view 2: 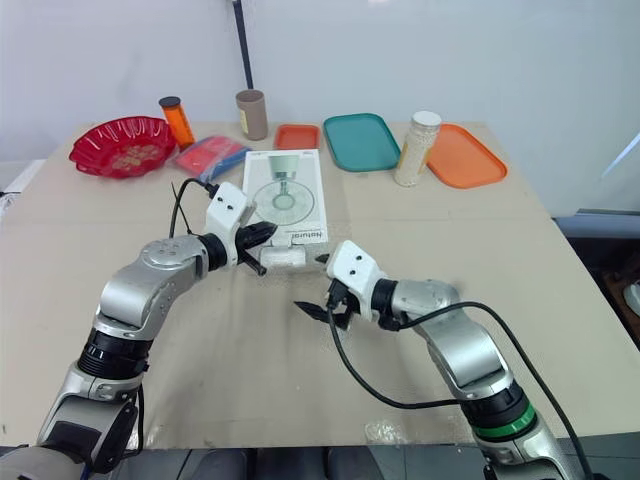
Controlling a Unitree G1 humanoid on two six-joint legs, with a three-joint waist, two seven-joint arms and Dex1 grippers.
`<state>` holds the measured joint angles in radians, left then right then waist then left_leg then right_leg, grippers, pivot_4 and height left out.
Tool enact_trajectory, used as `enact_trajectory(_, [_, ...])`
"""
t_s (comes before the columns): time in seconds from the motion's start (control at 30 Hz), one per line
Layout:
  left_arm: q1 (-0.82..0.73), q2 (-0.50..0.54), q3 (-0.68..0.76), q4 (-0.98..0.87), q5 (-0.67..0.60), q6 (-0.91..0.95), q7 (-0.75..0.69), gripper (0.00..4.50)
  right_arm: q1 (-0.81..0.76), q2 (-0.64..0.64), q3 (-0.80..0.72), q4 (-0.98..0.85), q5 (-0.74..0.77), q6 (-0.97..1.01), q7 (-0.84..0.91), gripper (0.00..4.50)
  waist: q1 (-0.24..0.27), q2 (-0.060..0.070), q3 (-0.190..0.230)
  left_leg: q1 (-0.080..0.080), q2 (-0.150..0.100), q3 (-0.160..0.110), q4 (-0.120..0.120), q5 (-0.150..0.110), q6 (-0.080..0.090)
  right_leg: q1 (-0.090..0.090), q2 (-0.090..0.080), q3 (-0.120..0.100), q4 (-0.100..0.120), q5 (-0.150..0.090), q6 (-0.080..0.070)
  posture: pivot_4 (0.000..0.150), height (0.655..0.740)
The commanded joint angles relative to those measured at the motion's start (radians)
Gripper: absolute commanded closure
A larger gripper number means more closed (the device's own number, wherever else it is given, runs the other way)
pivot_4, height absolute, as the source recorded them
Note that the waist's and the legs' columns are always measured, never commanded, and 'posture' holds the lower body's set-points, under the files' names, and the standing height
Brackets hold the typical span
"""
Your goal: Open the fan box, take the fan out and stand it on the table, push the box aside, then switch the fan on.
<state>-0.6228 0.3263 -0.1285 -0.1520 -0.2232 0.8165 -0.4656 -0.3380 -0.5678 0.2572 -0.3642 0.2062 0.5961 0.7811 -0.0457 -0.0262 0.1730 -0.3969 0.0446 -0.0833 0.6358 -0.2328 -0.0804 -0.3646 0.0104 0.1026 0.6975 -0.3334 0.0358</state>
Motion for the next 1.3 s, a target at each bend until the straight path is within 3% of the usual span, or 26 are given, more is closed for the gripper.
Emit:
enact_trajectory(0.03, [-0.015,-0.004,0.015,-0.031,-0.011,0.033,0.009,4.42,0.034,-0.009,0.012,-0.026,0.014,0.028,0.011,0.00,0.000,0.000,0.000,0.000,0.000,0.000,0.000,0.000,0.000,0.000,0.000,0.000,0.000,0.000,0.000,0.150,0.7400])
enact_trajectory(0.27, [-0.009,-0.005,0.017,-0.058,-0.020,0.056,0.018,4.42,0.085,-0.044,0.029,-0.053,0.004,0.011,0.035,0.00,0.001,0.000,0.001,-0.002,0.000,0.000,0.000,0.000,0.000,-0.001,0.000,0.000,0.000,0.000,0.000,0.150,0.7400])
enact_trajectory(0.47, [-0.003,0.002,0.017,-0.041,-0.017,0.040,0.020,4.42,0.020,0.037,-0.107,-0.005,0.090,0.138,-0.054,0.00,0.000,-0.001,0.001,-0.002,0.000,0.000,0.000,0.000,-0.001,-0.002,0.000,0.000,0.000,0.000,0.000,0.150,0.7400])
enact_trajectory(0.87, [-0.012,-0.007,0.009,-0.025,-0.015,0.024,0.025,4.42,-0.076,0.091,-0.057,0.098,0.045,0.099,-0.082,0.00,-0.001,-0.001,0.001,-0.003,0.000,0.000,0.000,0.000,-0.001,-0.002,0.000,0.000,0.000,0.000,0.000,0.150,0.7400])
enact_trajectory(1.3, [0.003,0.009,0.015,-0.048,-0.011,0.015,0.028,4.42,-0.026,0.039,-0.144,-0.081,0.248,0.235,0.001,0.00,0.000,-0.001,0.001,-0.004,0.000,-0.001,0.000,0.000,-0.001,-0.003,0.000,-0.001,0.000,0.000,0.000,0.150,0.7400])
